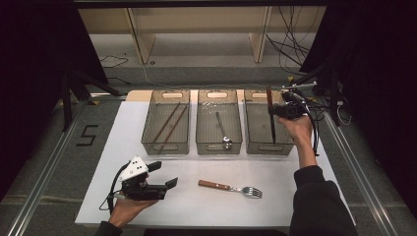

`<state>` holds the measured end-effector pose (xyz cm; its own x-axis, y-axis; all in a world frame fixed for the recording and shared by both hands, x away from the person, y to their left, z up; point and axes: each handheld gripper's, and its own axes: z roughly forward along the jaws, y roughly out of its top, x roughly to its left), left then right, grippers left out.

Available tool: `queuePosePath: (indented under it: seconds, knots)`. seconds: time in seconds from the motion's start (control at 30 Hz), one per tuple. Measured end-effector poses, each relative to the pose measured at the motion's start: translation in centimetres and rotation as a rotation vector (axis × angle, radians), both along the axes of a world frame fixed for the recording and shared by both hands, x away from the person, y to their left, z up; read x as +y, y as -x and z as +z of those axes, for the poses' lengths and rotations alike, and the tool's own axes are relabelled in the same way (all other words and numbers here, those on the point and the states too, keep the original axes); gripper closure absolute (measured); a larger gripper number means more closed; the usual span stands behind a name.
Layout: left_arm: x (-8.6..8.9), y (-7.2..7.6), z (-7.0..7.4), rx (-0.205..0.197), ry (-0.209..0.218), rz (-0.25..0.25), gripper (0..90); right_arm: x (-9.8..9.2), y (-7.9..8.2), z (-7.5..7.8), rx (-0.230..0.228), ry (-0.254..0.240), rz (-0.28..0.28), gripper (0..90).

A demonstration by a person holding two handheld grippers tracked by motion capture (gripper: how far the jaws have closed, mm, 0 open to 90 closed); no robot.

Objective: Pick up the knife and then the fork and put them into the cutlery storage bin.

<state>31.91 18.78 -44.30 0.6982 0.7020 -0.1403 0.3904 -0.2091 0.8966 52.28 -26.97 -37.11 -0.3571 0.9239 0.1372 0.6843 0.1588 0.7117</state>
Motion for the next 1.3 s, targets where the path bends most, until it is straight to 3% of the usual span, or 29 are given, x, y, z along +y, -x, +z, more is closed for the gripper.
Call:
queuePosePath:
  seconds: [0.43, 0.63, 0.77, 0.93, 1.1, 1.3]
  knots:
    - [0.0, 0.0, 0.0, 0.001, -0.001, 0.0, 16.1, 0.1, -0.3, -1.4, 0.076, 0.008, -0.042, 73.2]
    - [0.0, 0.0, 0.0, 0.001, -0.001, 0.0, 16.1, 0.3, -0.1, -1.1, 0.064, 0.005, -0.03, 70.5]
    - [0.0, 0.0, 0.0, 0.001, -0.002, 0.0, 16.1, 0.6, 0.3, -0.6, 0.039, 0.004, 0.003, 66.2]
    - [0.0, 0.0, 0.0, 0.001, -0.001, 0.001, 16.0, 1.2, 1.1, 0.1, 0.019, -0.003, 0.052, 55.3]
    - [0.0, 0.0, 0.0, 0.001, -0.002, 0.002, 16.0, 2.1, 2.2, 1.2, 0.001, 0.002, 0.106, 37.8]
    - [0.0, 0.0, 0.0, 0.002, -0.006, -0.001, 16.0, 3.5, 3.8, 2.1, -0.021, -0.013, 0.192, 27.6]
